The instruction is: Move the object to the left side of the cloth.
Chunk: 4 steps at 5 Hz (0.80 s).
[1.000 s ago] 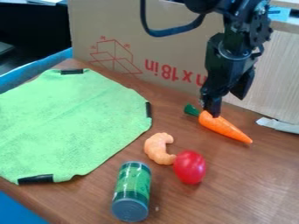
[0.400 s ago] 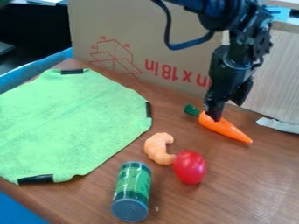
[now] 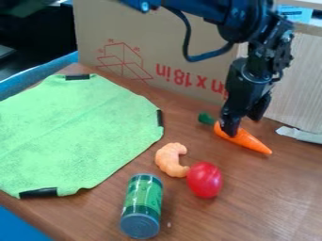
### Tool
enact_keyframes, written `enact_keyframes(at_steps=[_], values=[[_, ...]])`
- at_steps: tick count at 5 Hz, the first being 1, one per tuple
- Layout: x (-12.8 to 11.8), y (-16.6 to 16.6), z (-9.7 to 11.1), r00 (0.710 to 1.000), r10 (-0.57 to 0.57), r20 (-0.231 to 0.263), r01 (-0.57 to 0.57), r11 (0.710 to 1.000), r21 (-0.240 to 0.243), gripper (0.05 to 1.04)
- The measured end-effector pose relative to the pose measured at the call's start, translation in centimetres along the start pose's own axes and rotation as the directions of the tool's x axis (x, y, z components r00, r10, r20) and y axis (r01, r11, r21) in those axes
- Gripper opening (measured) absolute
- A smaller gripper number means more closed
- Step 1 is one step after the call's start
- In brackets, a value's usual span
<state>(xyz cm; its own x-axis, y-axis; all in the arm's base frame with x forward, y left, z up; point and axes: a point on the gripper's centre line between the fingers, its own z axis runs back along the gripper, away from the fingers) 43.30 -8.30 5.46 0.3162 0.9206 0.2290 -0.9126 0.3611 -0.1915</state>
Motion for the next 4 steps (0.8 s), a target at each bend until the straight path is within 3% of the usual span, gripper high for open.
enact_keyframes(at_steps=[1, 2, 3, 4], values=[[-0.4, 0.3, -1.0, 1.0, 0.003, -0.013, -0.002, 0.999, 0.04, 1.0], [-0.3, 0.2, -1.4, 0.999, 0.013, -0.041, -0.011, 0.999, 0.043, 0.972], [0.6, 0.4, -2.1, 0.999, 0.035, -0.041, -0.033, 0.999, 0.029, 0.701], [0.6, 0.8, -2.0, 0.997, 0.009, -0.071, -0.008, 1.0, 0.018, 0.548]])
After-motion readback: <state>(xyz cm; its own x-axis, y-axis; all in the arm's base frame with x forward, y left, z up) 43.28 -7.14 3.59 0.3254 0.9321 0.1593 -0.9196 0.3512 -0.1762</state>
